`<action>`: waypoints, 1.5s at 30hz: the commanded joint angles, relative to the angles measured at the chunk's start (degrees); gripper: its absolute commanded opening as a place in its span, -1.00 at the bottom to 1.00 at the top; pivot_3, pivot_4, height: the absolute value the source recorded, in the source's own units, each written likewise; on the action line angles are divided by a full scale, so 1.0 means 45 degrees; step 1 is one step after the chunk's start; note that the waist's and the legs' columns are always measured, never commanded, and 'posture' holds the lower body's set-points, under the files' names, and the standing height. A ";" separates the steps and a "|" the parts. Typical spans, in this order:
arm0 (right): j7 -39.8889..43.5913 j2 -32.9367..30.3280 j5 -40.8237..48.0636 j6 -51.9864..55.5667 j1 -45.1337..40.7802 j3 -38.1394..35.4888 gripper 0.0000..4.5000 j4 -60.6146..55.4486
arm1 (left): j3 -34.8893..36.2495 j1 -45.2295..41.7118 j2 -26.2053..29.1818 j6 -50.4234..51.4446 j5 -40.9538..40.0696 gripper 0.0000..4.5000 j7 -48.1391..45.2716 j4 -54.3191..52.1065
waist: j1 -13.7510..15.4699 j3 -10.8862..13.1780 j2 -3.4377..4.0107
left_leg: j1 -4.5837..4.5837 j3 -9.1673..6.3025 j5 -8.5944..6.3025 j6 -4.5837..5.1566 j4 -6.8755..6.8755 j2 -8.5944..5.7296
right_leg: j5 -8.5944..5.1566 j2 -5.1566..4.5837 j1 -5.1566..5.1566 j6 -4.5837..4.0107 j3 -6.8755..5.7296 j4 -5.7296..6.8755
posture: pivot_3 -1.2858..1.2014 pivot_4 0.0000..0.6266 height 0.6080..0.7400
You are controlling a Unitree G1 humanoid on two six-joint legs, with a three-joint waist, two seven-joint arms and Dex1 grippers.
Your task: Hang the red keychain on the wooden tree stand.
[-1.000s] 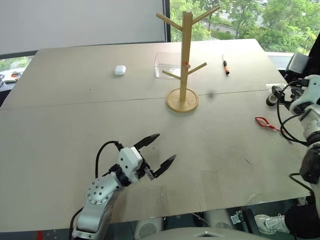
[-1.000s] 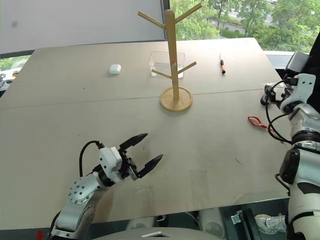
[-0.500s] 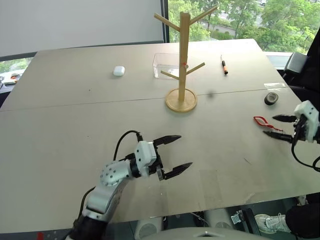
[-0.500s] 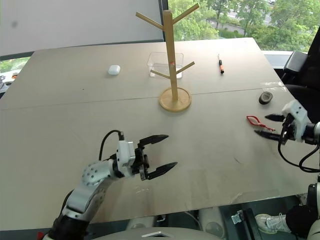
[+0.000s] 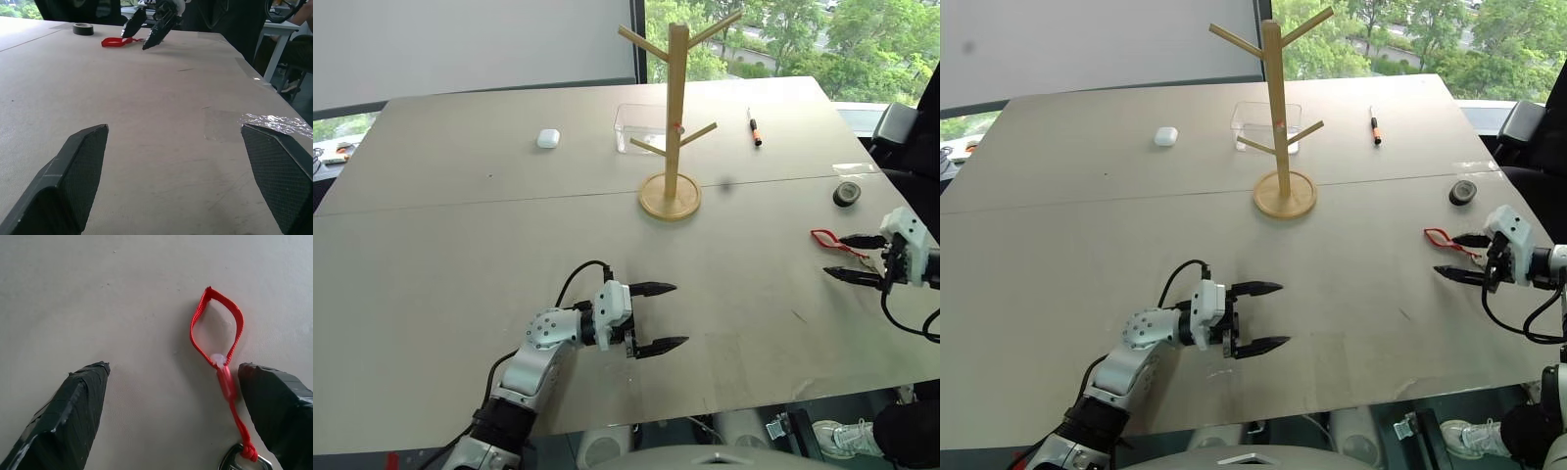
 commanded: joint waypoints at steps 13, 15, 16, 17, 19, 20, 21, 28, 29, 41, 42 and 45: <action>-0.0184 0.0181 -0.0346 -0.0194 -0.0948 -0.0012 0.47 0.1281 | 0.0292 0.0303 -0.0017 -0.0554 0.0089 1.00 0.0193 -0.0416 | -0.0016 -0.0001 0.0000 | 0.0003 -0.0001 0.0000 0.0000 0.0005 0.0000 | 0.0001 0.0000 0.0003 0.0000 0.0002 0.0003 | 0.03 -0.52 1.00; -0.0263 0.0211 -0.0403 -0.0274 -0.0930 -0.0011 0.05 0.1304 | 0.0293 0.0368 0.0006 -0.0576 0.0095 1.00 0.0239 -0.0475 | -0.0011 -0.0001 0.0000 | 0.0003 -0.0002 0.0000 0.0000 0.0004 0.0002 | 0.0001 0.0001 0.0003 0.0000 0.0001 0.0003 | 0.03 -0.52 1.00; -0.0312 0.0218 -0.0420 -0.0310 -0.0914 -0.0018 -0.16 0.1307 | 0.0294 0.0409 0.0019 -0.0578 0.0092 1.00 0.0257 -0.0517 | -0.0009 -0.0001 0.0000 | 0.0002 -0.0002 0.0000 0.0000 0.0004 0.0001 | 0.0001 0.0001 0.0003 0.0000 0.0001 0.0003 | 0.03 -0.52 1.00; -0.0355 0.0223 -0.0437 -0.0340 -0.0919 -0.0024 -0.42 0.1335 | 0.0293 0.0440 0.0023 -0.0573 0.0087 1.00 0.0277 -0.0560 | -0.0009 -0.0001 0.0000 | 0.0002 -0.0001 0.0000 0.0000 0.0004 0.0001 | 0.0001 0.0001 0.0003 0.0000 0.0001 0.0002 | 0.03 -0.52 1.00; -0.0428 0.0231 -0.0453 -0.0366 -0.0938 -0.0048 -0.83 0.1381 | 0.0300 0.0497 0.0040 -0.0565 0.0077 1.00 0.0304 -0.0624 | -0.0009 -0.0001 0.0000 | 0.0002 -0.0002 0.0000 0.0000 0.0004 0.0001 | 0.0001 0.0000 0.0003 0.0000 0.0001 0.0003 | 0.03 -0.52 1.00; -0.0457 0.0236 -0.0464 -0.0378 -0.0965 -0.0055 -0.96 0.1415 | 0.0302 0.0492 0.0037 -0.0561 0.0078 1.00 0.0316 -0.0624 | -0.0009 -0.0001 0.0000 | 0.0002 -0.0002 0.0000 0.0000 0.0005 0.0001 | 0.0001 0.0001 0.0004 0.0000 0.0001 0.0003 | 0.03 -0.52 1.00; -0.0497 0.0246 -0.0468 -0.0388 -0.0995 -0.0063 -0.96 0.1441 | 0.0305 0.0467 0.0031 -0.0550 0.0084 1.00 0.0330 -0.0611 | -0.0009 -0.0001 0.0000 | 0.0002 -0.0001 0.0000 0.0000 0.0005 0.0001 | 0.0001 0.0000 0.0004 0.0000 0.0001 0.0003 | 0.03 -0.52 1.00; -0.0853 0.0442 -0.0009 -0.0326 -0.1335 -0.0427 -0.96 0.0734 | 0.0541 0.0113 0.0030 -0.0165 0.0048 1.00 0.0732 -0.0801 | -0.0022 -0.0001 0.0000 | 0.0005 -0.0002 0.0000 0.0000 0.0008 0.0001 | 0.0001 0.0000 0.0009 0.0000 0.0001 0.0004 | 0.03 -0.52 1.00; -0.0891 0.0481 0.0108 -0.0275 -0.1364 -0.0501 -0.96 0.0468 | 0.0605 0.0070 0.0061 -0.0059 0.0026 1.00 0.0838 -0.0883 | -0.0028 0.0000 0.0001 | 0.0005 -0.0002 0.0000 0.0000 0.0007 0.0002 | 0.0002 0.0000 0.0008 0.0000 0.0002 0.0005 | 0.03 -0.52 1.00; -0.3217 0.2418 0.1782 0.1714 -0.0680 -0.0321 -0.96 -0.9867 | 0.1684 -0.1879 -0.0493 0.5668 -0.0755 1.00 0.5349 -0.5336 | 0.0082 0.0003 0.0005 | -0.0015 -0.0030 0.0005 -0.0008 0.0016 0.0013 | 0.0004 -0.0007 0.0008 0.0009 -0.0022 0.0018 | 0.03 -0.52 1.00; -0.3429 0.2584 0.1814 0.1919 -0.0861 -0.0205 -0.96 -1.0379 | 0.1748 -0.2139 -0.0495 0.6253 -0.0853 1.00 0.5692 -0.5745 | 0.0078 0.0003 0.0005 | -0.0015 -0.0032 0.0006 -0.0010 0.0018 0.0006 | 0.0004 -0.0008 0.0010 0.0010 -0.0024 0.0016 | 0.03 -0.52 1.00; -0.4039 0.3224 0.1830 0.2143 -0.1508 0.0232 -0.96 -1.1411 | 0.2397 -0.3185 -0.0642 0.7636 -0.1456 1.00 0.6771 -0.6576 | 0.0050 0.0006 0.0001 | -0.0013 -0.0035 0.0011 -0.0018 0.0019 -0.0001 | 0.0004 -0.0001 0.0009 0.0010 -0.0026 0.0017 | 0.03 -0.52 1.00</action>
